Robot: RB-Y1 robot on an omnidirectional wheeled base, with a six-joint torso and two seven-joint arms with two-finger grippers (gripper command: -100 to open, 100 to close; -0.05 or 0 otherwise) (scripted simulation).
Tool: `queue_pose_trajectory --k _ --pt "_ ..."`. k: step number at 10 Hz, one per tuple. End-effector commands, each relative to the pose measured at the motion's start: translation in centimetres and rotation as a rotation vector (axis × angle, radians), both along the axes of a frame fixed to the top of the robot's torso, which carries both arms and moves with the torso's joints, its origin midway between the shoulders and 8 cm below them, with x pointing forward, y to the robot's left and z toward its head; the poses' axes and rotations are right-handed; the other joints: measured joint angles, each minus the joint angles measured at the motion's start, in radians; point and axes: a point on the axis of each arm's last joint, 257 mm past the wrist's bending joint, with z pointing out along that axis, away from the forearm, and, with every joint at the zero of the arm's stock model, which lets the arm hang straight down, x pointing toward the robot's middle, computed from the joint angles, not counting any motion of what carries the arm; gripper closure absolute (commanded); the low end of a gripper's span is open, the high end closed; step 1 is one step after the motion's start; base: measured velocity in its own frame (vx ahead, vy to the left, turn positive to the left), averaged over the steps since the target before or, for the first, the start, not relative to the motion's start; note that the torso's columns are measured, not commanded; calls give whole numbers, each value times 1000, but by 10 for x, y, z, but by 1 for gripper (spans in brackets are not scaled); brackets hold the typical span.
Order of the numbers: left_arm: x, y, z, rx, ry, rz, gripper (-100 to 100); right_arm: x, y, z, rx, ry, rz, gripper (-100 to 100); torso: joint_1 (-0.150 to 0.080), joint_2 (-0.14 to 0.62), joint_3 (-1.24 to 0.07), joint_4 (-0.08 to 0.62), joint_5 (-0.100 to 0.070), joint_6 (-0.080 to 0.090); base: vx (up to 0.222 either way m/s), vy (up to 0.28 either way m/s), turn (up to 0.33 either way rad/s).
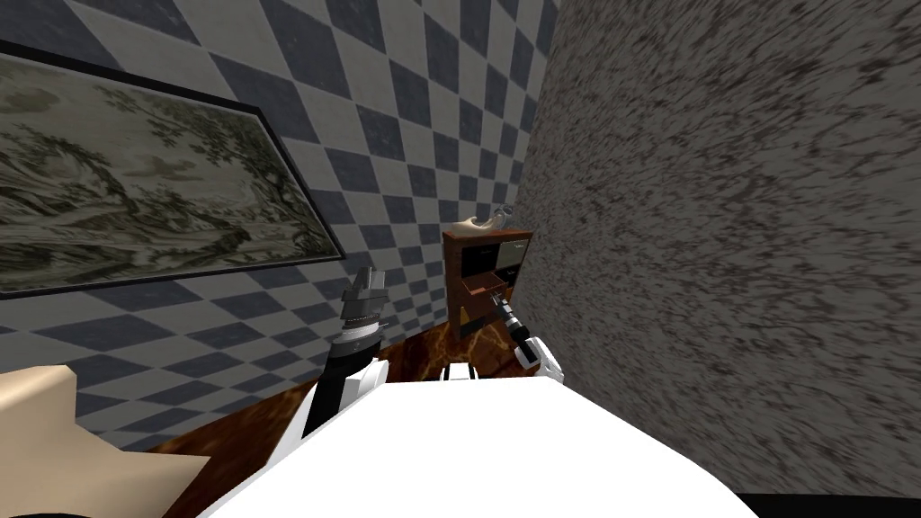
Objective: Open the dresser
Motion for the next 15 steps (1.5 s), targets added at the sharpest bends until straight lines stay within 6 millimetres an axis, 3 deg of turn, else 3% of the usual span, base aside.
queue_pose_trajectory --k 1,8,9,10,15 --pt "0 0 0 0 0 0 0 16 -9 15 -1 3 -5 -100 2 -3 -2 -2 0 0 -58 16 52" --pt "0 0 0 0 0 0 0 51 -31 55 1 0 -30 -100 0 -2 -1 -1 0 1 -57 23 30" --pt "0 0 0 0 0 0 0 45 -29 46 -2 11 -26 -100 2 0 0 2 2 1 -20 9 3" --pt "0 0 0 0 0 0 0 46 -30 45 1 17 -30 0 2 0 0 1 1 0 0 0 0" --pt "0 0 0 0 0 0 0 45 -32 39 1 27 -35 0 1 -4 -2 -2 -1 0 0 0 0"
